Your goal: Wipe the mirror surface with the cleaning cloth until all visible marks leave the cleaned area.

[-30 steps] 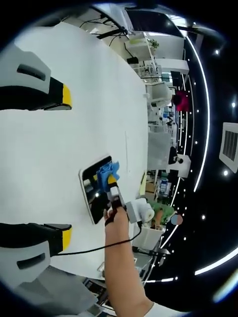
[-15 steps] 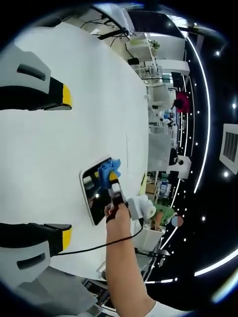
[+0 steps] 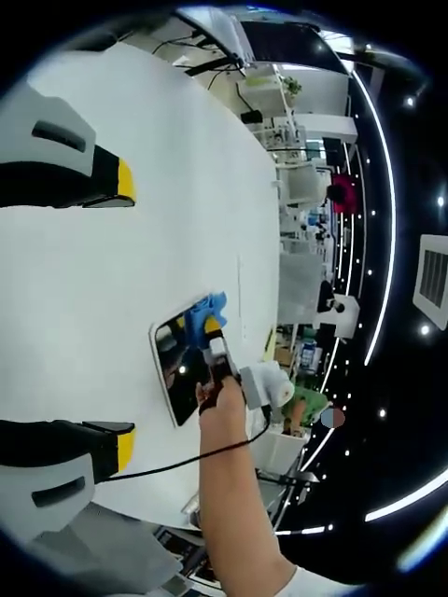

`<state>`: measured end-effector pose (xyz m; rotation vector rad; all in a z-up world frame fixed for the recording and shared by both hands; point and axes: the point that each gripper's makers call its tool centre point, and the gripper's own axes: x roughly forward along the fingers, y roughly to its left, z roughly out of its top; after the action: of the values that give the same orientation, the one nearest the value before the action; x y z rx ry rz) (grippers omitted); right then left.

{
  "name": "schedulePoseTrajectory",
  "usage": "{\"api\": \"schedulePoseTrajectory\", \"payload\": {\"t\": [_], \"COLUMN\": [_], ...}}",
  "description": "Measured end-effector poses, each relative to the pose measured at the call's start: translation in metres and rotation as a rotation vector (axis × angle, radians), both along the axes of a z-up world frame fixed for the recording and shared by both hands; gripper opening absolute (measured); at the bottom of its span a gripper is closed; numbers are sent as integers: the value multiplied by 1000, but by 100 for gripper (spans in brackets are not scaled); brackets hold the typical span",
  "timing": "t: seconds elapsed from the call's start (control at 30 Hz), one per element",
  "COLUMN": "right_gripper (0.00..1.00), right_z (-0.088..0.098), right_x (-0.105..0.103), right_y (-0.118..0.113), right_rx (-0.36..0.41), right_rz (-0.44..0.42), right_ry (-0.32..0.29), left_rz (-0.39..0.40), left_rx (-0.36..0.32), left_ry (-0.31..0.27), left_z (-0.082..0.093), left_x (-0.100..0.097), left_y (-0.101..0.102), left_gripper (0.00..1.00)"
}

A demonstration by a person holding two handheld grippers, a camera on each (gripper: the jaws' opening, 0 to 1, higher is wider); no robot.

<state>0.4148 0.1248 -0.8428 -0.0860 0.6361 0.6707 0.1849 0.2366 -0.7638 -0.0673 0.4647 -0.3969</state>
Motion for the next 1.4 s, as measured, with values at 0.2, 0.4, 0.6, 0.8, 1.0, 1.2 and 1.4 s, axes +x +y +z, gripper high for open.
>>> {"api": "schedulePoseTrajectory", "payload": {"t": [0.2,0.4,0.6,0.8,1.0,1.2,1.4], "right_gripper": [0,0,0,0,0,0,0], "right_z": [-3,-2,1,1,1,0,-2], "right_x": [4,2,-5,-12,-20,-27,-31], "right_y": [-2,-1,1,3,4,4,2], "right_rx": [-3,5,7,14,23,36,40], "right_rz": [8,5,3,12,23,30,34], "right_ry": [-10,-9,0,9,14,15,17], "left_rz": [2,-2,6,4,2,-4,-8], "left_rx": [-2,-2,2,0,1,2,2], "left_ry": [1,-6,-9,-8,-13,-16,-20], "left_z": [-2,0,3,2,3,5,6], "left_x": [0,1,-1,-1,0,0,0], "left_y": [0,0,1,0,0,-3,-5], "left_gripper": [96,96,96,96,96,96,96]}}
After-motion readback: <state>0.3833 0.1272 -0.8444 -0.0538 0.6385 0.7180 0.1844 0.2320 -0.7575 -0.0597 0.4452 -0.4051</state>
